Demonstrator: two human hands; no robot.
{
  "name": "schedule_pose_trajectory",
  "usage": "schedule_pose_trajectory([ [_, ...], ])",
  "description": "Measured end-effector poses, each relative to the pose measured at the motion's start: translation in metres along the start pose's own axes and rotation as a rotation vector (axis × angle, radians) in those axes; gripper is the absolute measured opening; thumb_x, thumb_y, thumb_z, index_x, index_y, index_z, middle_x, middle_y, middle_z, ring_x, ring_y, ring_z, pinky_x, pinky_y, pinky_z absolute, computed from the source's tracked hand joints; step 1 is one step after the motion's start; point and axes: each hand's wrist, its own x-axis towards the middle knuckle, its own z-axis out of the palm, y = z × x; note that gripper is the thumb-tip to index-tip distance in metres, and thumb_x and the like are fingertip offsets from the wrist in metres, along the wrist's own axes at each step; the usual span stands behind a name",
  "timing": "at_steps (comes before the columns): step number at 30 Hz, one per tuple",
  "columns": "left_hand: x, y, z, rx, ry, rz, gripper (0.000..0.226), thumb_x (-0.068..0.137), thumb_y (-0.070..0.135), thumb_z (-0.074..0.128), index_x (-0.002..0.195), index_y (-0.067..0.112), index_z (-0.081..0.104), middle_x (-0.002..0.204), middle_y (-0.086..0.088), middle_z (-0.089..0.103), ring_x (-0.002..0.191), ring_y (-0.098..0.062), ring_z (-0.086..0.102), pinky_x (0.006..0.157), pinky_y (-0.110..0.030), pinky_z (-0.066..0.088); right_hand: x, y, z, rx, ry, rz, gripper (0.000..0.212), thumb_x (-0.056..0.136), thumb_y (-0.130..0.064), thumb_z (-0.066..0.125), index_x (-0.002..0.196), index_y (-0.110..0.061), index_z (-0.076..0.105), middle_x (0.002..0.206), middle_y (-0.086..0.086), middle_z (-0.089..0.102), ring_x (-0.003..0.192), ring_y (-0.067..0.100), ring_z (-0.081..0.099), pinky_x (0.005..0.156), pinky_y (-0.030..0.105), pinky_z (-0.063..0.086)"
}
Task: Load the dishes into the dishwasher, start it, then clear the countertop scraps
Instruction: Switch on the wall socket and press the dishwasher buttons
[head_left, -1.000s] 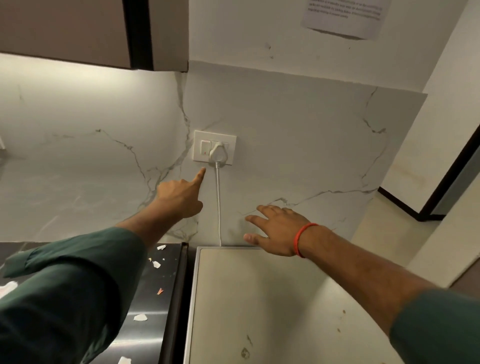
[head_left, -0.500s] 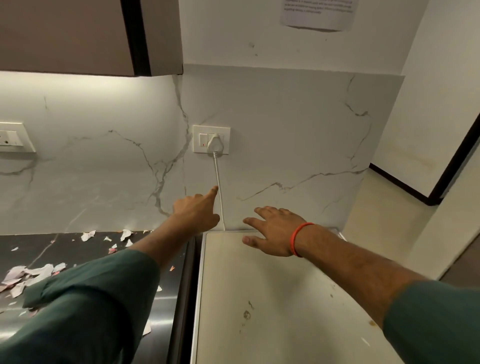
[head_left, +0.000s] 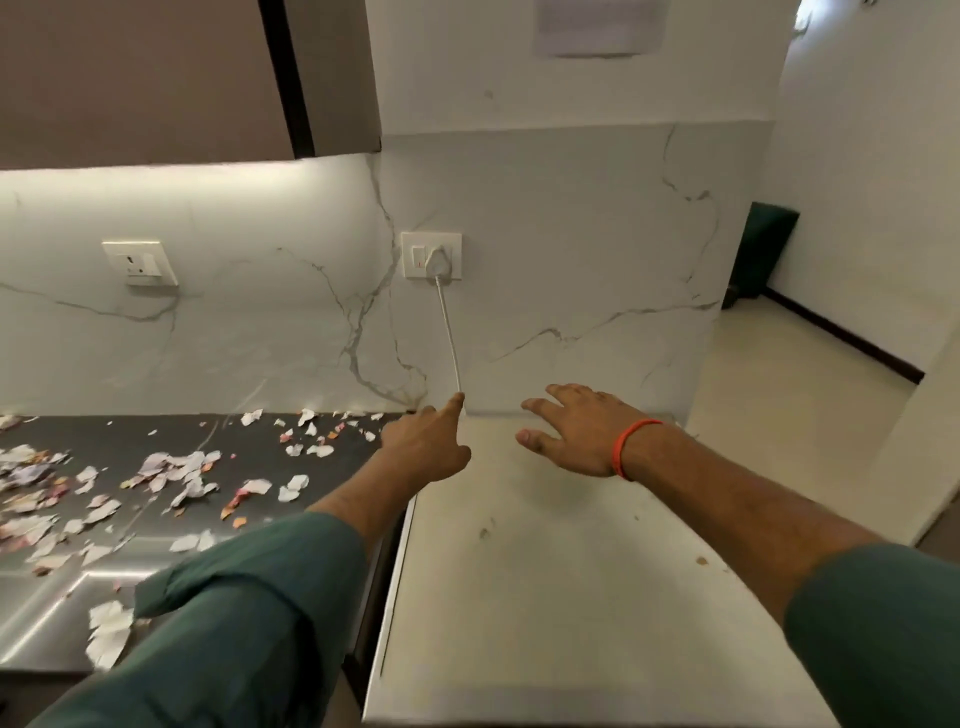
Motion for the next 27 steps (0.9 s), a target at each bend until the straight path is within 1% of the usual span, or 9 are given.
schedule_pose_trajectory([
  [2,-0.029,0.013,0.010,0.031,-0.056,0.005,0.084,0.096,0.047,0.055,0.163,0.035,0.006,0.155,-0.011,0.044,0.132,-0.036,0.054,0.100,-0.047,0.047,-0.019,0.008,0.016,0.054,-0.015,0.008,0.073,0.097,-0.072,0.022,0.159,-0.034,0.019,0.168,0.008,0.014,0.154,0.025,0.014,0.124,0.045,0.014],
  [6,-0.088,0.032,0.046,0.095,-0.166,0.017,0.084,0.097,0.049,0.055,0.163,0.037,0.004,0.153,-0.010,0.044,0.130,-0.035,0.055,0.099,-0.048,0.047,-0.052,0.025,0.062,0.152,-0.092,0.044,0.074,0.096,-0.073,0.022,0.159,-0.033,0.023,0.167,0.009,0.018,0.154,0.027,0.016,0.124,0.047,0.018],
  [10,-0.126,0.035,0.075,0.116,-0.258,0.017,0.084,0.098,0.049,0.056,0.163,0.037,0.004,0.154,-0.010,0.039,0.131,-0.035,0.054,0.099,-0.049,0.047,-0.076,0.033,0.105,0.232,-0.177,0.098,0.075,0.095,-0.075,0.020,0.158,-0.035,0.023,0.167,0.007,0.018,0.154,0.027,0.015,0.123,0.050,0.019],
  [16,-0.156,0.028,0.097,0.162,-0.296,-0.005,0.082,0.098,0.048,0.056,0.163,0.035,0.007,0.154,-0.011,0.039,0.129,-0.034,0.054,0.096,-0.047,0.049,-0.104,0.026,0.154,0.281,-0.261,0.109,0.078,0.094,-0.077,0.018,0.158,-0.033,0.023,0.166,0.008,0.022,0.152,0.029,0.019,0.122,0.053,0.022],
  [19,-0.163,0.022,0.106,0.181,-0.304,0.026,0.081,0.097,0.045,0.057,0.162,0.034,0.010,0.153,-0.010,0.041,0.131,-0.033,0.052,0.096,-0.048,0.049,-0.110,0.018,0.172,0.284,-0.308,0.117,0.077,0.095,-0.075,0.023,0.158,-0.031,0.023,0.166,0.008,0.020,0.153,0.030,0.019,0.122,0.053,0.023],
  [21,-0.169,0.016,0.118,0.199,-0.317,0.056,0.082,0.097,0.044,0.058,0.162,0.031,0.011,0.155,-0.010,0.040,0.135,-0.033,0.049,0.100,-0.050,0.049,-0.112,0.010,0.185,0.264,-0.350,0.117,0.075,0.096,-0.073,0.028,0.158,-0.031,0.022,0.167,0.009,0.018,0.153,0.031,0.018,0.122,0.052,0.022],
  [23,-0.175,0.011,0.133,0.201,-0.331,0.074,0.083,0.097,0.044,0.060,0.163,0.027,0.012,0.159,-0.009,0.036,0.141,-0.032,0.043,0.107,-0.052,0.045,-0.112,0.001,0.197,0.247,-0.386,0.114,0.075,0.097,-0.069,0.035,0.159,-0.031,0.019,0.168,0.009,0.015,0.153,0.031,0.016,0.122,0.050,0.022],
  [27,-0.189,-0.005,0.178,0.158,-0.327,0.105,0.090,0.097,0.046,0.062,0.164,0.016,0.009,0.168,-0.007,0.022,0.154,-0.028,0.022,0.124,-0.049,0.026,-0.115,-0.027,0.230,0.196,-0.395,0.094,0.079,0.097,-0.062,0.046,0.161,-0.029,0.012,0.168,0.010,0.010,0.154,0.031,0.014,0.123,0.047,0.020],
])
